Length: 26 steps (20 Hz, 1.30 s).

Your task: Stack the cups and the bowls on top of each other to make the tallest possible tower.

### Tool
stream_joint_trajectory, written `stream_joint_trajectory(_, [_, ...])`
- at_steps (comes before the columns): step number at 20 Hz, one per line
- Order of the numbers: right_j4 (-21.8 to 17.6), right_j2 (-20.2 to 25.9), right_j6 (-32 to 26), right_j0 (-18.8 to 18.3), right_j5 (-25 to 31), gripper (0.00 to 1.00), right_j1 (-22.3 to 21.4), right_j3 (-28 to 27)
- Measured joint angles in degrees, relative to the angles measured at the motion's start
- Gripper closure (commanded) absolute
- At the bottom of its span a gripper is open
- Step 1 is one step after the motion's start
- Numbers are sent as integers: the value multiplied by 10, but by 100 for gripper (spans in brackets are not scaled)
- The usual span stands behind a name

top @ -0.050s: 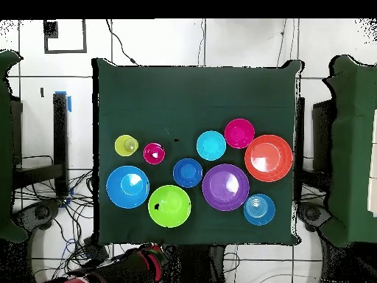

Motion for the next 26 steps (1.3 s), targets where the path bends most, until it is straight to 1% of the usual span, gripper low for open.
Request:
stream_joint_trajectory(4, [-4, 1, 0, -3, 22, 0, -20, 0])
stream_joint_trajectory(9, [-8, 1, 0, -7, 23, 0, -30, 0])
stream_joint_trajectory(26, [-31, 1, 0, -10, 23, 0, -37, 10])
